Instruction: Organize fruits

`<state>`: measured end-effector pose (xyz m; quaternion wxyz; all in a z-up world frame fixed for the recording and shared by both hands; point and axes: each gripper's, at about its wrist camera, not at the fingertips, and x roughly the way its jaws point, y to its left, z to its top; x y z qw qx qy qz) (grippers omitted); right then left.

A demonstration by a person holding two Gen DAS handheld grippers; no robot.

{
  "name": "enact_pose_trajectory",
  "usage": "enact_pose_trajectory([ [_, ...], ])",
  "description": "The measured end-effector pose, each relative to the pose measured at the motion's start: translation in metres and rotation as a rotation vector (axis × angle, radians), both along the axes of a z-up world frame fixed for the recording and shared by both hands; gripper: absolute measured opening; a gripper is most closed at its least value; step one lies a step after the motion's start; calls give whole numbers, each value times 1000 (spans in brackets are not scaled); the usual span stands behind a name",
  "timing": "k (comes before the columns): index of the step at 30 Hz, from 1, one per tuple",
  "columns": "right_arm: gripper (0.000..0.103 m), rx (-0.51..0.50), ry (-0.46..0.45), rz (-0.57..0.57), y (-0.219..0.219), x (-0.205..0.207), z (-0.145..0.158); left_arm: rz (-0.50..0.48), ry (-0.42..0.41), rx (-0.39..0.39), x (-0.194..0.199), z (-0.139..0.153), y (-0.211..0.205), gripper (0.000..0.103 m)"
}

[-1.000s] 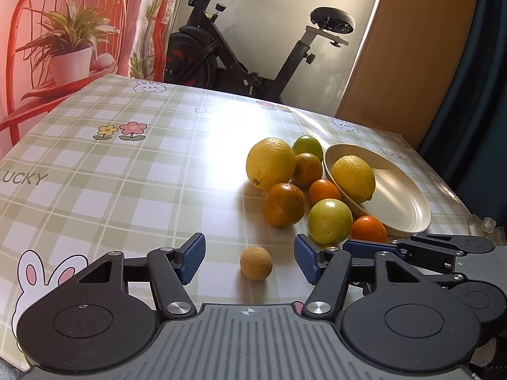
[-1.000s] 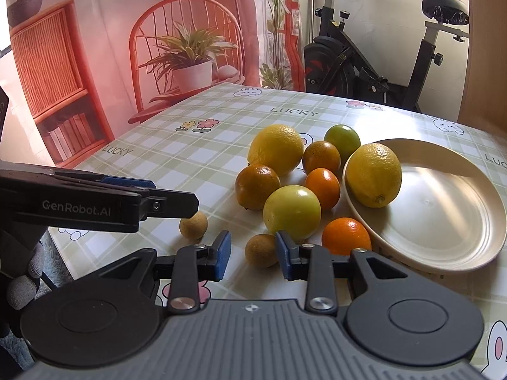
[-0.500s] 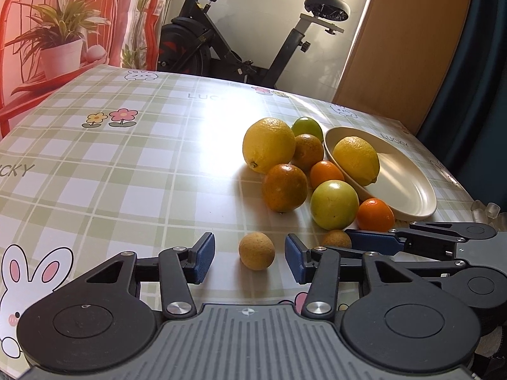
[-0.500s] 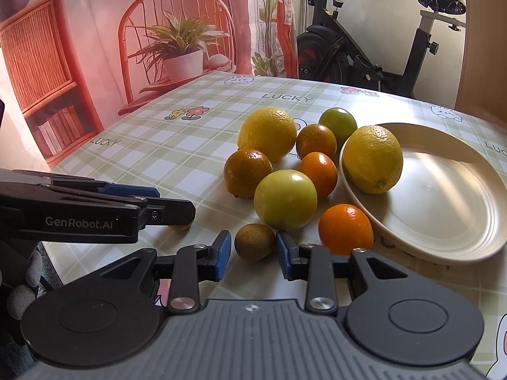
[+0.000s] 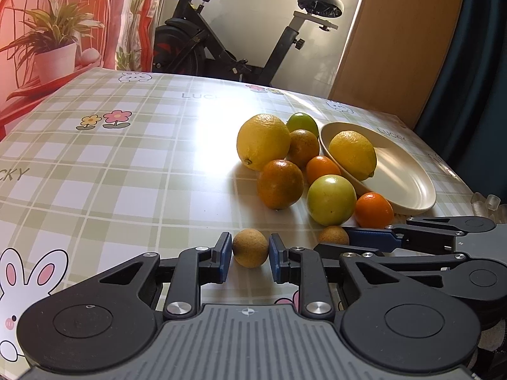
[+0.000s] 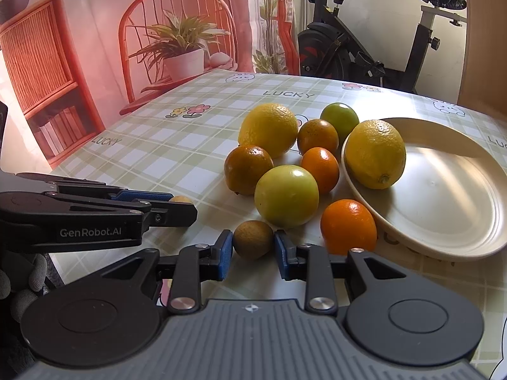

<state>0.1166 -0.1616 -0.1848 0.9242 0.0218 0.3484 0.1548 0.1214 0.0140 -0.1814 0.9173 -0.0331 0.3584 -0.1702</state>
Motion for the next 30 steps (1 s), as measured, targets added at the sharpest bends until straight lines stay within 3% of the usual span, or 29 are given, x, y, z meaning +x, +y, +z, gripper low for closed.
enact_pose_trajectory([
  [7, 31, 12, -15, 4, -1, -2, 4, -3, -51, 14, -6, 10, -2, 27],
  [20, 31, 56, -150, -43, -13, -16, 30, -51, -147, -12, -15, 37, -15, 27],
  [30, 31, 94, -192, -187, -50, -21, 37, -161, -99, -97, 16, 40, -49, 27],
])
